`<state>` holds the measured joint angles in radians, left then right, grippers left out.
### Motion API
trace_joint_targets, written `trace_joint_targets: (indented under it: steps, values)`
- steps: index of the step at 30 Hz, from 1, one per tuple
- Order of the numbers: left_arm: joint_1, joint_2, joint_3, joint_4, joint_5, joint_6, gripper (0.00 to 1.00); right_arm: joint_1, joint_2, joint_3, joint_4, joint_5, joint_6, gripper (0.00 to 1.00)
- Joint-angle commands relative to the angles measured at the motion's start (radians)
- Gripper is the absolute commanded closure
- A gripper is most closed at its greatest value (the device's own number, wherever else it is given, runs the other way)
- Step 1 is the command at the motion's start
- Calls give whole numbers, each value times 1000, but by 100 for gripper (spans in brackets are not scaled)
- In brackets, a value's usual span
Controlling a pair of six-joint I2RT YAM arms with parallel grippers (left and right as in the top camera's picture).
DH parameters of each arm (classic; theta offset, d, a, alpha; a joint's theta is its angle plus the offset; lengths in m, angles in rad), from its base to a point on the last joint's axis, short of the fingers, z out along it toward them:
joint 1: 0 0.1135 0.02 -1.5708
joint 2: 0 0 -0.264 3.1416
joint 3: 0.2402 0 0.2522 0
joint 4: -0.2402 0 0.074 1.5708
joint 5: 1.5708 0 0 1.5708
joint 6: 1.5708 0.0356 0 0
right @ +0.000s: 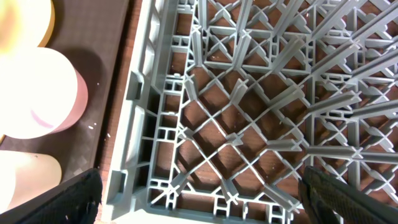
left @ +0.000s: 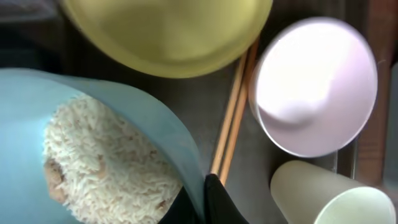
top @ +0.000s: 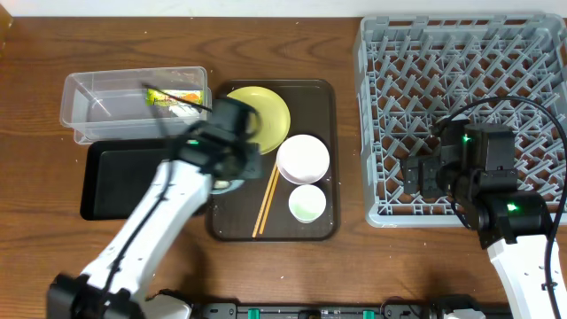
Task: Sort waste into correct bins and load items into the dishwasher rack
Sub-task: 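Tip the blue bowl over the black tray to pour out the rice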
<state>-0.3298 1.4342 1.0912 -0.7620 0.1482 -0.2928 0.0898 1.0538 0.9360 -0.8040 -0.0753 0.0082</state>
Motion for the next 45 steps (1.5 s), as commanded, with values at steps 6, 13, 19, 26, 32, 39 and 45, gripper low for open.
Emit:
trace_joint_targets:
  steps: [6,13,19,26,32,39,45]
  values:
    - [351,14,22,-21,431,177,94,-7,-2,19,-1,-4,13,1]
    - [603,111,8,-36,824,304,94,-7,-2,19,-1,-4,14,1]
    - [745,230,8,-53,1053,342,94,-7,-2,19,-1,-4,14,1]
    - [856,341,8,-84,1244,341,94,-7,-2,19,-1,-4,13,1]
    - [930,385,8,-112,1320,341,94,-7,-2,19,-1,-4,14,1]
    - [981,386,8,-132,1425,297,94,-7,-2,19,-1,-4,14,1]
    - [982,386,8,-130,1367,295,94,-7,-2,19,-4,-4,13,1]
